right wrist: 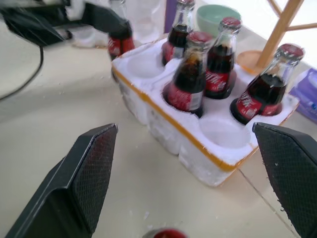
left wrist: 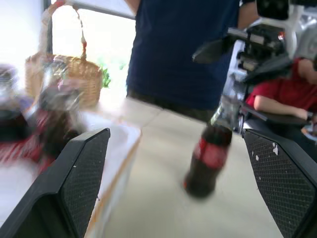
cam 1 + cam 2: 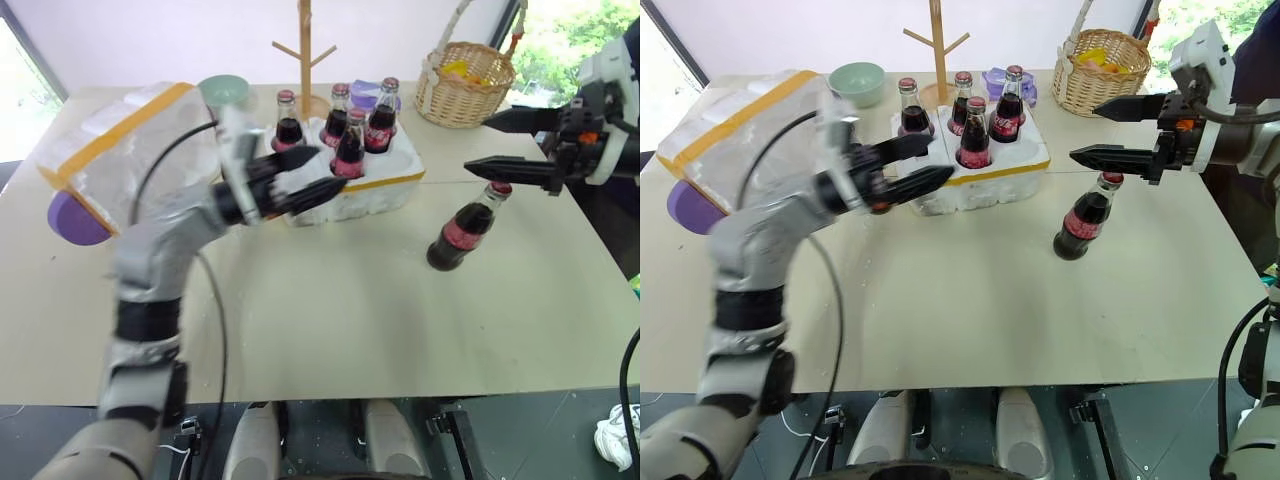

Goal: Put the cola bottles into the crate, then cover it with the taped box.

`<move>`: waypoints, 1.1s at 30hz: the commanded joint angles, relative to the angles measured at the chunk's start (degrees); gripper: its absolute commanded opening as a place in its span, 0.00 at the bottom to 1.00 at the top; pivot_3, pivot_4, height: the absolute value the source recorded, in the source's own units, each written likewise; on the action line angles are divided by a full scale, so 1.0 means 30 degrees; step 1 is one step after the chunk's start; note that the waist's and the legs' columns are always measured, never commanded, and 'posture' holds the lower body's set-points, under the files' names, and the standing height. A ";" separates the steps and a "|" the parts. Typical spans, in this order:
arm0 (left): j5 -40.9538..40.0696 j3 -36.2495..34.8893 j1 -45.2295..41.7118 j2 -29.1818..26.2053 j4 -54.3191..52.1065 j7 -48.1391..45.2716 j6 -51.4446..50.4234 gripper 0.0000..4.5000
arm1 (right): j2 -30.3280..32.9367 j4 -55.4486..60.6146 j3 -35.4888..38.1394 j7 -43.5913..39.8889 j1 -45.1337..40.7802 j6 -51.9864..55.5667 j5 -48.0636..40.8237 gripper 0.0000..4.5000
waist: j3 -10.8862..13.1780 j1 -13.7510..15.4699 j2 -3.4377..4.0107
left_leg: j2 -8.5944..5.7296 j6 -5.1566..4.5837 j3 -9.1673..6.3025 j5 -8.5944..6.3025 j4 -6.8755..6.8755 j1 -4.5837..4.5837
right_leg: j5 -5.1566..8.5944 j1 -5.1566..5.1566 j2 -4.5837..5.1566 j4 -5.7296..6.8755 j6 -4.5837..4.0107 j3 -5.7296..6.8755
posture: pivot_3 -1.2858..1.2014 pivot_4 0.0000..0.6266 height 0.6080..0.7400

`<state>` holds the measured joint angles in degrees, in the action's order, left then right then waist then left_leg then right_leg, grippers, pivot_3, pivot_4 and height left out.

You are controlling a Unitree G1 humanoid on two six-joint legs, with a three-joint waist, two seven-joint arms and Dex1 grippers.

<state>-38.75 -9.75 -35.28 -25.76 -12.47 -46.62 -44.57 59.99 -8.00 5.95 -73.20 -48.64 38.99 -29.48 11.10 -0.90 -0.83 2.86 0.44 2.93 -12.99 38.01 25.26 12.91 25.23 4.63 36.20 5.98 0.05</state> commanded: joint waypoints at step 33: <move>0.8843 0.2825 -0.4934 -0.0221 1.6446 -0.0117 1.1604 0.99 | -0.0312 0.2995 0.0708 -0.0184 0.0666 0.0322 -0.1528 1.00 | -0.0005 0.0587 -0.0016 | -0.0017 0.0007 0.0015 0.0004 0.0054 0.0025 | -0.0007 -0.0032 0.0017 -0.0031 0.0002 0.0013 | 0.52 0.24 1.00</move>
<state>-13.30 -1.60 -47.97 -26.37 35.64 -46.35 -12.35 58.96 -0.12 5.89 -73.84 -45.18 40.63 -32.87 11.08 0.86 -0.88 2.80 0.46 2.97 -12.98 38.17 25.35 12.88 25.14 4.68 36.10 5.99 0.09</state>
